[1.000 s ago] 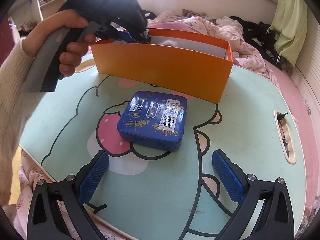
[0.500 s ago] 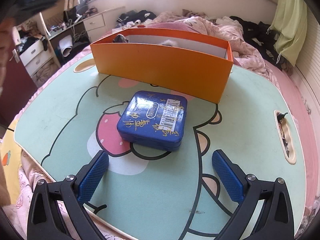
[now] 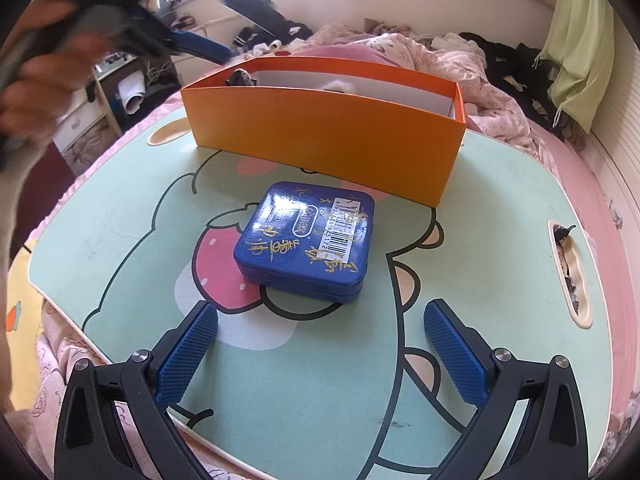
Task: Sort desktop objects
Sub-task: 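Lift the black cloth out with the left gripper and set it beside the box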
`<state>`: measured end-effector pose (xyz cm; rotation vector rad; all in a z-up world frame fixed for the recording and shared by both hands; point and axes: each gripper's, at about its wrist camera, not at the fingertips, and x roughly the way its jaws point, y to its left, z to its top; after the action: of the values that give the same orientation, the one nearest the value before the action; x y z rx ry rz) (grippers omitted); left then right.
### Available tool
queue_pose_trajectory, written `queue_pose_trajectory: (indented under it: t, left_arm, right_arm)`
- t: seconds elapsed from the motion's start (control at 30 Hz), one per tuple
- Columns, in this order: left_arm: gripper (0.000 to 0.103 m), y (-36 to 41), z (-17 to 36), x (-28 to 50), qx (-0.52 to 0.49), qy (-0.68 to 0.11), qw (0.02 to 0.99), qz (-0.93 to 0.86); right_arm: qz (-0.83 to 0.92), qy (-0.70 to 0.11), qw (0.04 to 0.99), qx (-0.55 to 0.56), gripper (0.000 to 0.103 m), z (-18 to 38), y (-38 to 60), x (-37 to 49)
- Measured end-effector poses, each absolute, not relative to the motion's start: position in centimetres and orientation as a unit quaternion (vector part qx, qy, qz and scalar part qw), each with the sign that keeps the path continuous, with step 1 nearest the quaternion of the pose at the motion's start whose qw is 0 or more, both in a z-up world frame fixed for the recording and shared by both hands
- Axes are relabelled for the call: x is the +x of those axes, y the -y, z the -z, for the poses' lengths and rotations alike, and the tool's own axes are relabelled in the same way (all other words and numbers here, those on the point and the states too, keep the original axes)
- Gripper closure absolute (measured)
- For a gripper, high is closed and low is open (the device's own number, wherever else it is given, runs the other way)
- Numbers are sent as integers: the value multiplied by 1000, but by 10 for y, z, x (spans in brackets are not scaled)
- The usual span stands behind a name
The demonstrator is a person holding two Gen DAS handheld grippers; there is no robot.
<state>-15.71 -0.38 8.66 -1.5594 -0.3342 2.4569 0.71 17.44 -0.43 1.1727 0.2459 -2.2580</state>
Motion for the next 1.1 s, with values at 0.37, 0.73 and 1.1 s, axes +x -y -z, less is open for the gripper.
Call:
queue_pose_trajectory:
  t: [0.37, 0.73, 1.1]
  left_arm:
    - [62, -18, -36, -174, -551, -2, 29, -834]
    - [96, 22, -59, -153, -514, 111, 111, -843]
    - [96, 44, -116, -93, -446, 169, 178, -861]
  right_arm:
    - [846, -92, 290, 439, 0, 4, -174, 7]
    - [845, -93, 291, 439, 0, 5, -175, 8]
    - [845, -93, 292, 439, 0, 4, -174, 8]
